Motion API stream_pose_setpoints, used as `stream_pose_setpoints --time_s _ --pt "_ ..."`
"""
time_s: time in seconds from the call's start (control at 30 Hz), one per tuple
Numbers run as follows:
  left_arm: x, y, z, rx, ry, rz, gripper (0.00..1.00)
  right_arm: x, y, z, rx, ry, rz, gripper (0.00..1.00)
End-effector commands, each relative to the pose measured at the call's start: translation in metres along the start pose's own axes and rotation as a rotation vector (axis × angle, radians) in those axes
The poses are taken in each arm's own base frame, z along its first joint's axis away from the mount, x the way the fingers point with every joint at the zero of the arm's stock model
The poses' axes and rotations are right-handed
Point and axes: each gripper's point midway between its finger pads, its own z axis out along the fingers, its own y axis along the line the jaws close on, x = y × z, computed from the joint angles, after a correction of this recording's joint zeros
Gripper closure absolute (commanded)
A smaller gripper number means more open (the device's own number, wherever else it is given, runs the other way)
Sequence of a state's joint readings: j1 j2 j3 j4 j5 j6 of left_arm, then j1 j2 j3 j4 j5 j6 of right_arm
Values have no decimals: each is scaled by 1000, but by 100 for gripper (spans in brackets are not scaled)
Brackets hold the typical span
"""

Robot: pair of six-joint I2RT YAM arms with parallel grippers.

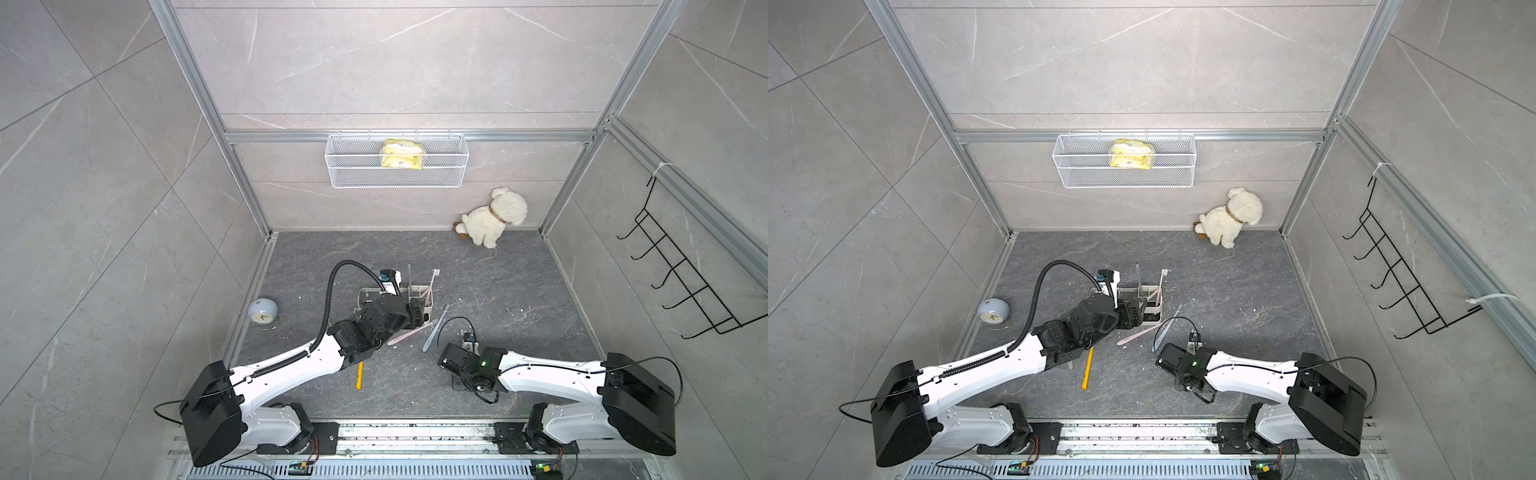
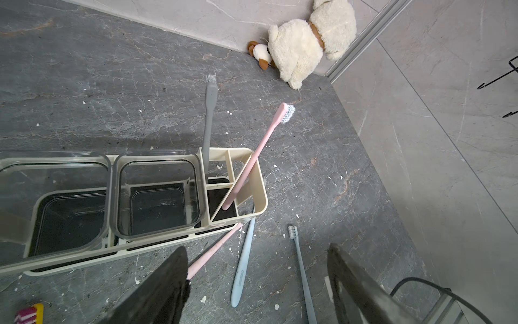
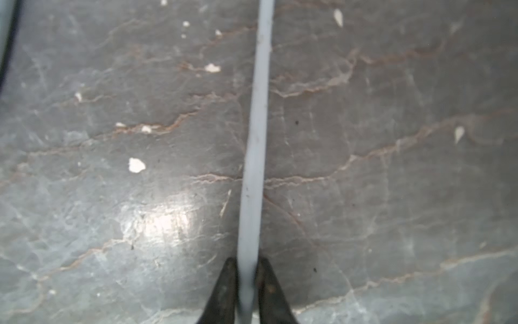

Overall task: Place the toothbrush into the toothbrush holder
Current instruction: Pick up the toothbrush from the center of the board.

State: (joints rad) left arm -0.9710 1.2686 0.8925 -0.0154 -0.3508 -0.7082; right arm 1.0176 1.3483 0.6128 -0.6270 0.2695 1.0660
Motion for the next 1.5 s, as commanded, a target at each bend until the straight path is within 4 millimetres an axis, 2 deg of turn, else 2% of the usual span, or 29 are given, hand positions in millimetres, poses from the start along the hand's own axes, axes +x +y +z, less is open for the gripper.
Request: stream_pose_setpoints --time_s 0.0,0.03,0.23,0.5,0.73,0.97,1.07,1.17,1.3,1.4,1.47 --pt "-7 3 -9 -8 -39 -15 21 -3 1 -2 0 -26 -13 93" --pt "-8 3 -10 -5 -41 -20 21 -4 2 -5 -14 -37 -15 95" --pt "-8 -8 -6 28 -20 -39 20 -14 7 -34 -176 -135 -15 94" --pt "1 -45 16 163 62 -119 1 -17 22 -73 -465 -239 -68 93" --pt "19 -69 44 259 122 -192 0 -19 41 -102 -684 -309 -97 93" --pt "35 -83 60 312 165 -236 3 -18 49 -114 -761 -323 -111 93" --pt "38 -86 65 319 176 -234 11 -17 51 -118 -784 -329 -112 93" --pt "40 -86 66 315 179 -236 25 -17 50 -116 -783 -328 -112 93" --pt "39 -85 65 313 179 -233 49 -15 51 -115 -793 -328 -110 93" --pt "40 -87 65 320 185 -235 74 -15 51 -115 -793 -328 -114 93" --pt "39 -88 64 325 185 -238 86 -14 50 -114 -785 -326 -115 93"
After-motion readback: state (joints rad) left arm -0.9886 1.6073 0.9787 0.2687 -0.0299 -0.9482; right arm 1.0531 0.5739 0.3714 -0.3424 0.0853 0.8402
